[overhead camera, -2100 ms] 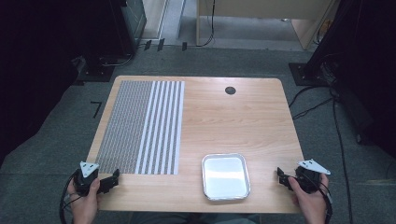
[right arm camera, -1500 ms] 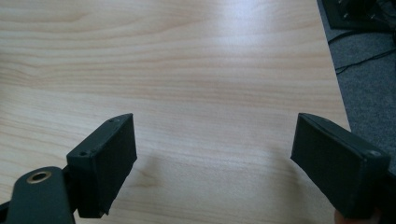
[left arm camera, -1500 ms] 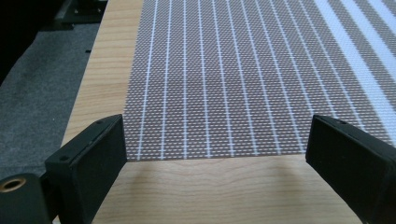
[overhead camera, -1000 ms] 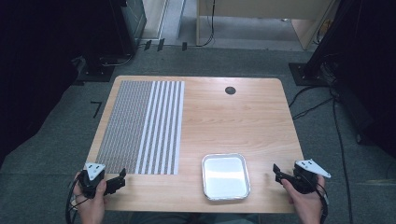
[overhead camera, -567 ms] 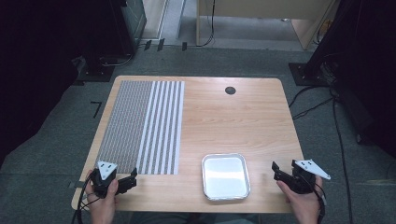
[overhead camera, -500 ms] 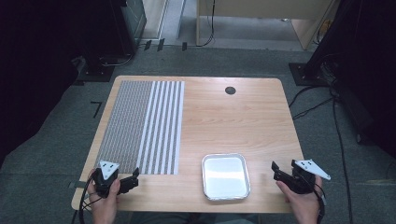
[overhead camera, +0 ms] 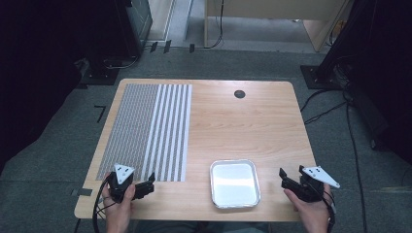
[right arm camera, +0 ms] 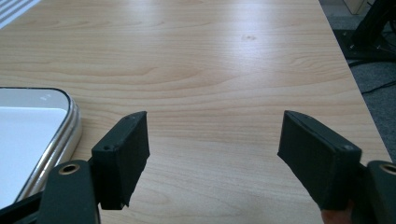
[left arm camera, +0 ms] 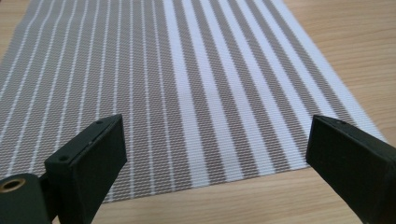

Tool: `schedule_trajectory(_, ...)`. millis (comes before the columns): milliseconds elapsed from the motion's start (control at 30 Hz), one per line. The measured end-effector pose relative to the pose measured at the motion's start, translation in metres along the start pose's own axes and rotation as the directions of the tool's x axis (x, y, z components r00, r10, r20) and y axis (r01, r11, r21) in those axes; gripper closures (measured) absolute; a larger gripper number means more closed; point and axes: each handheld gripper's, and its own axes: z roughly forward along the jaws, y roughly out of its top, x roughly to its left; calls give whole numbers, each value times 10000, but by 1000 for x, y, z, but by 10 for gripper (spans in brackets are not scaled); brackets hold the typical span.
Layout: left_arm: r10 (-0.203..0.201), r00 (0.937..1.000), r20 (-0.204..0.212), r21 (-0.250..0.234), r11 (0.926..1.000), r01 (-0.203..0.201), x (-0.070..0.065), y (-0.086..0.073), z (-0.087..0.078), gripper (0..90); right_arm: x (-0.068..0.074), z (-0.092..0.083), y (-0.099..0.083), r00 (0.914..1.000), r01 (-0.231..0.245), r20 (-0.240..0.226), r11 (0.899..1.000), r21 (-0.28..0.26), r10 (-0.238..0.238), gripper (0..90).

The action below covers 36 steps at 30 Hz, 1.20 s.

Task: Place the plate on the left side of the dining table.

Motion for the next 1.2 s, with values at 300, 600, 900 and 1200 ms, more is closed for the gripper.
schedule_trajectory(300, 399, 9986, 355, -14, 9992, -399, -24, 3, 4, 51, 8, -3, 2, 9990, -198, -403, 9997, -115, 193, 267)
schedule_trajectory(600, 398, 9969, 683, -126, 9992, -391, -43, 9, 5, 51, 16, -3, 2, 9986, 157, -495, 9999, -44, -159, 280)
schedule_trajectory(900, 586, 9918, 1134, -240, 9981, -562, -75, 15, 9, 52, 25, -4, 4, 9914, 139, -1302, 9998, -140, -156, 341)
schedule_trajectory(1200, 626, 9860, 1544, -332, 9978, -582, -100, 23, 13, 52, 34, -5, 3, 9894, 321, -1409, 9993, -198, -345, 354)
